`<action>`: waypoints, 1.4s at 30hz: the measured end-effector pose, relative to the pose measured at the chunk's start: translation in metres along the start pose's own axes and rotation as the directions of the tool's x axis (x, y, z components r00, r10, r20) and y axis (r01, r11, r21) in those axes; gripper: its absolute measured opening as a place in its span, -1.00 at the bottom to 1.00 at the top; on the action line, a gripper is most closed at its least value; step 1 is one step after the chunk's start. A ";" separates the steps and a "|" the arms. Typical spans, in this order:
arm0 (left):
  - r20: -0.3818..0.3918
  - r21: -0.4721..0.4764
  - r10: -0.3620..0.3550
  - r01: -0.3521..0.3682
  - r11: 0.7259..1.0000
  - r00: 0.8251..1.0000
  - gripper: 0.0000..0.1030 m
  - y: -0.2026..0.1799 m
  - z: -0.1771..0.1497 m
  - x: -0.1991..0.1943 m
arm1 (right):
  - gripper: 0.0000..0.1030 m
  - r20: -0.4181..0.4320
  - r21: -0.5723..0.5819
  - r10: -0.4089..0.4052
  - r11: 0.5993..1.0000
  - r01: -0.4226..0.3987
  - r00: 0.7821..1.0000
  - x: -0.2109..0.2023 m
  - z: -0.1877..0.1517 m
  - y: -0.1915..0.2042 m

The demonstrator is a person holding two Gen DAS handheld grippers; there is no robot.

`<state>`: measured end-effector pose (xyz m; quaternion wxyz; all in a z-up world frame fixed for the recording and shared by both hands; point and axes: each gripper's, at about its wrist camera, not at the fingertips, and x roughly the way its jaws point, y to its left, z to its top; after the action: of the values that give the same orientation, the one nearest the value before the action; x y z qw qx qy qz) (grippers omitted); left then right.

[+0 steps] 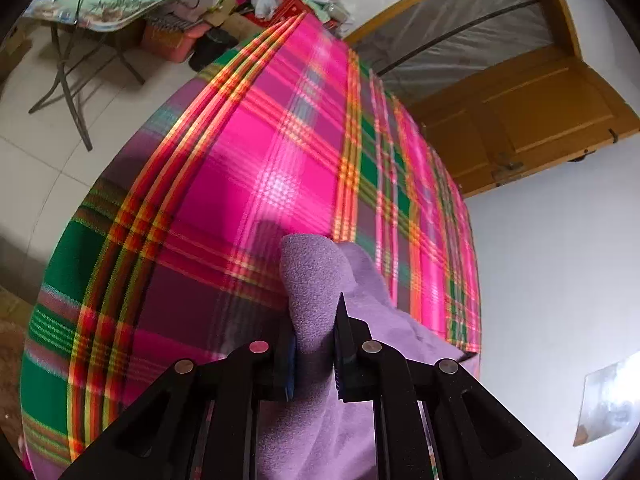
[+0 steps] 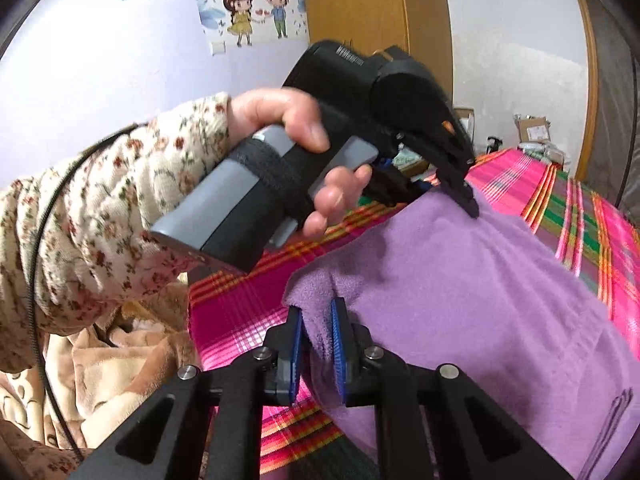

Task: Fold clothes
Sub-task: 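Grasp the lilac garment edge with the right gripper and lift it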

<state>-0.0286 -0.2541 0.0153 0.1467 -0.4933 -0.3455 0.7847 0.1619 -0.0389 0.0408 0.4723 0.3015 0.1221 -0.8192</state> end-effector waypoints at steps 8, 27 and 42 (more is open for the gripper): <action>0.032 0.037 -0.058 0.057 0.998 0.998 -0.73 -0.038 -0.004 -0.016 | -0.73 0.094 0.052 0.017 0.998 -0.022 0.995 -0.046 0.003 -0.016; 0.006 0.218 -0.185 0.179 0.960 0.983 -0.73 -0.153 -0.036 -0.019 | -0.75 0.274 0.177 -0.003 0.983 -0.047 0.962 -0.156 -0.021 -0.052; -0.104 0.253 -0.225 0.244 0.936 0.969 -0.73 -0.219 -0.059 0.028 | -0.75 0.344 0.345 -0.088 0.938 -0.039 0.935 -0.219 -0.055 -0.095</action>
<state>-0.0143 -0.0570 0.1306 0.3163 -0.4528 -0.2886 0.7821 0.1834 0.1909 0.1224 0.4156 0.2258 -0.1071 -0.8745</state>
